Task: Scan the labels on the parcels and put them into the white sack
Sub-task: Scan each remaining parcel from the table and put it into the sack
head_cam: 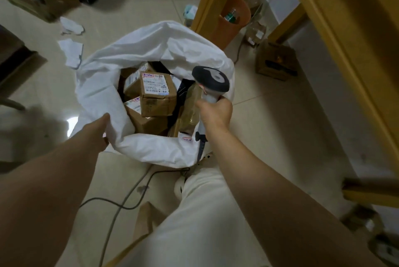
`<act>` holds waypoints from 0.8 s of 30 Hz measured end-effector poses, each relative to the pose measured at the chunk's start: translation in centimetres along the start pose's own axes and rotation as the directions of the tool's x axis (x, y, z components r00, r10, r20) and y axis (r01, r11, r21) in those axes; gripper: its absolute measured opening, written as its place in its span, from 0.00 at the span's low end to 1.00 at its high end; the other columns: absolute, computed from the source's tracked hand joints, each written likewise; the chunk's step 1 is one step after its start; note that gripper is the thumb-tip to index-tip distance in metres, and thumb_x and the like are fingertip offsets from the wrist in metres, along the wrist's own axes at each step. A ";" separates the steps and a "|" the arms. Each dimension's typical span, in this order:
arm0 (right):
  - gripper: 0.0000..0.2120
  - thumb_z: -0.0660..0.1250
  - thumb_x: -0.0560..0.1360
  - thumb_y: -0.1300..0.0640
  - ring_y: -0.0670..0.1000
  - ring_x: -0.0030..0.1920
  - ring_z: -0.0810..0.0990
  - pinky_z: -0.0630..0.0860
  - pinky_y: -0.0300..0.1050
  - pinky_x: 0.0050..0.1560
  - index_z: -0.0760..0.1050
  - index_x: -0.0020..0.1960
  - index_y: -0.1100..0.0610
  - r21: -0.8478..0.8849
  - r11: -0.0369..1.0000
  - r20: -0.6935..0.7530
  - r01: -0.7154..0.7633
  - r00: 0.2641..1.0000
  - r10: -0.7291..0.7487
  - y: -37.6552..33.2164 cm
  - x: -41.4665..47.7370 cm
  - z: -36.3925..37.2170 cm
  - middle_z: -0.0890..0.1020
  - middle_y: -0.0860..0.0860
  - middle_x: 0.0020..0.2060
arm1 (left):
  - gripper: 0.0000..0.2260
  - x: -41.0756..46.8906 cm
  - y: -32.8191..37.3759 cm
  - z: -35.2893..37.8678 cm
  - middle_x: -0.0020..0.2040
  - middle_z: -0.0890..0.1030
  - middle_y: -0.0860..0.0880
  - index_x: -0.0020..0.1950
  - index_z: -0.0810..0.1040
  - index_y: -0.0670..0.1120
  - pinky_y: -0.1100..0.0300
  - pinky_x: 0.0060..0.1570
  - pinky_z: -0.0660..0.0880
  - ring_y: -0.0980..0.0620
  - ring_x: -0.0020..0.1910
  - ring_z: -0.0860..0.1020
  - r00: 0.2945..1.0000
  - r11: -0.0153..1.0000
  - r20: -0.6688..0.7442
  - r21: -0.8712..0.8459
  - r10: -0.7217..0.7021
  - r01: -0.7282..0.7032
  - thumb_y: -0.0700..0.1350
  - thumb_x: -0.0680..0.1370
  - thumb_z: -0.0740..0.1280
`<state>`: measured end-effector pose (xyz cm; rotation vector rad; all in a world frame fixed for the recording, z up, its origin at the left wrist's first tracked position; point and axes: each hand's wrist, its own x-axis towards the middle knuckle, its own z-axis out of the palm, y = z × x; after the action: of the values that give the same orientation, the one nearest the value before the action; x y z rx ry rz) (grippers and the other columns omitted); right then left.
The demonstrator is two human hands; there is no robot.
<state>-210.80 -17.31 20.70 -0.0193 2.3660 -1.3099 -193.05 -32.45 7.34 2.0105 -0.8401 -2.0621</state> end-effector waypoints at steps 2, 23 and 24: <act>0.15 0.72 0.69 0.63 0.42 0.33 0.73 0.67 0.34 0.30 0.69 0.34 0.48 -0.039 0.999 0.029 0.006 1.000 -0.004 0.2 0.0 0.5 0.75 0.44 0.31 | 0.18 1.0 0.3 -0.2 0.70 0.72 0.46 0.65 0.74 0.44 0.61 0.60 0.72 0.50 0.61 0.76 0.997 0.999 0.064 -0.003 -0.047 0.048 0.48 0.78 0.68; 0.14 0.71 0.71 0.64 0.49 0.42 0.75 0.71 0.41 0.45 0.67 0.38 0.52 0.009 0.992 -0.174 0.124 0.977 -0.120 -7.0 1.6 -4.6 0.72 0.44 0.34 | 0.09 -9.3 10.1 -2.5 0.40 0.78 0.36 0.41 0.78 0.33 0.44 0.48 0.77 0.36 0.43 0.79 0.784 0.673 -0.016 0.524 0.621 -0.522 0.39 0.76 0.66; 0.15 0.71 0.72 0.64 0.50 0.42 0.74 0.70 0.42 0.46 0.66 0.37 0.51 -0.013 1.000 -0.154 0.015 0.988 -0.017 -5.3 1.6 -4.3 0.71 0.44 0.33 | 0.10 -8.4 8.8 -3.5 0.43 0.78 0.34 0.46 0.78 0.30 0.44 0.49 0.77 0.34 0.45 0.78 0.822 0.700 -0.043 0.551 0.568 -0.455 0.38 0.76 0.65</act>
<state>-214.89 -17.13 26.43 0.0626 2.5075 -1.3493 -191.30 -36.86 19.13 1.8425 -1.8236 -1.3638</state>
